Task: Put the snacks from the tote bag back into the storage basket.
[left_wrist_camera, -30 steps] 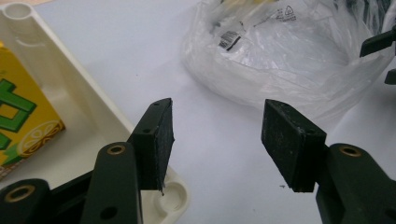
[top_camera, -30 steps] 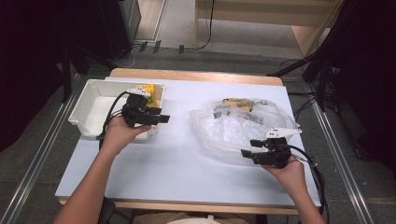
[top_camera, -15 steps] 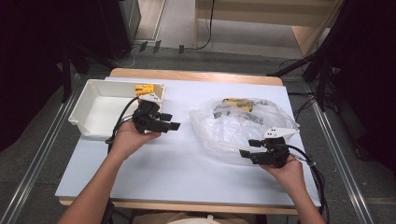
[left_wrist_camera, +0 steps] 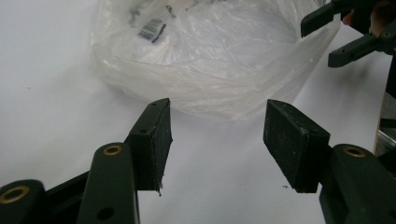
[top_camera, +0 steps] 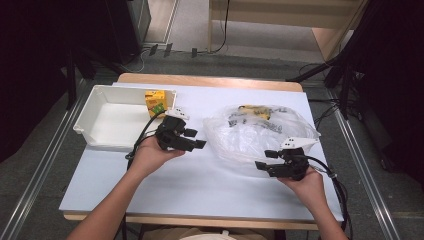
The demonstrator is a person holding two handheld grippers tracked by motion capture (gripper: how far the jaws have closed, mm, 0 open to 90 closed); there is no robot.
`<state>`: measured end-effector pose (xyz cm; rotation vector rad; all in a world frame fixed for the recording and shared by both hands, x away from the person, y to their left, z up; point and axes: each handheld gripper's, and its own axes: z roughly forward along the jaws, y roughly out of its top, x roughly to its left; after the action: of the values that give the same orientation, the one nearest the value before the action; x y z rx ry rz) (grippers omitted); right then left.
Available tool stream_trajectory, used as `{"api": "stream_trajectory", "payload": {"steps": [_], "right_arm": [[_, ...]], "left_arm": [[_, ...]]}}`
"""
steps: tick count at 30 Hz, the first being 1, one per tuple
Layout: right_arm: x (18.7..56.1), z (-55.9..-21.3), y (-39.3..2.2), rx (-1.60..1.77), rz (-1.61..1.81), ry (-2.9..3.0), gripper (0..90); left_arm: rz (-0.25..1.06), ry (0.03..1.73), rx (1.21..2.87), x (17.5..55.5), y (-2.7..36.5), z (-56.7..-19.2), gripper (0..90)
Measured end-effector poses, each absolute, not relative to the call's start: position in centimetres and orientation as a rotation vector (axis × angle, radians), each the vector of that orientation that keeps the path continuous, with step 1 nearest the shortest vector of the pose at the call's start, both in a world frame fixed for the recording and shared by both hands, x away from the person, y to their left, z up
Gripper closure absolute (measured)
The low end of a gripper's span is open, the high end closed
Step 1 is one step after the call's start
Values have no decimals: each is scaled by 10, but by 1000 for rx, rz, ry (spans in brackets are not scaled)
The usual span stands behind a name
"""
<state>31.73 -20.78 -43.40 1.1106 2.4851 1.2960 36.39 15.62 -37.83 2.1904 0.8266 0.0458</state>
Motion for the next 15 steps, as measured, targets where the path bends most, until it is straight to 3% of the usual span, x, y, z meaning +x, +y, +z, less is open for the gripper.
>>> {"api": "stream_trajectory", "payload": {"steps": [15], "right_arm": [[315, -434, -206, 1095, 1306, 2495, 393]], "left_arm": [[36, 754, 2209, 349, 134, -403, 420]]}}
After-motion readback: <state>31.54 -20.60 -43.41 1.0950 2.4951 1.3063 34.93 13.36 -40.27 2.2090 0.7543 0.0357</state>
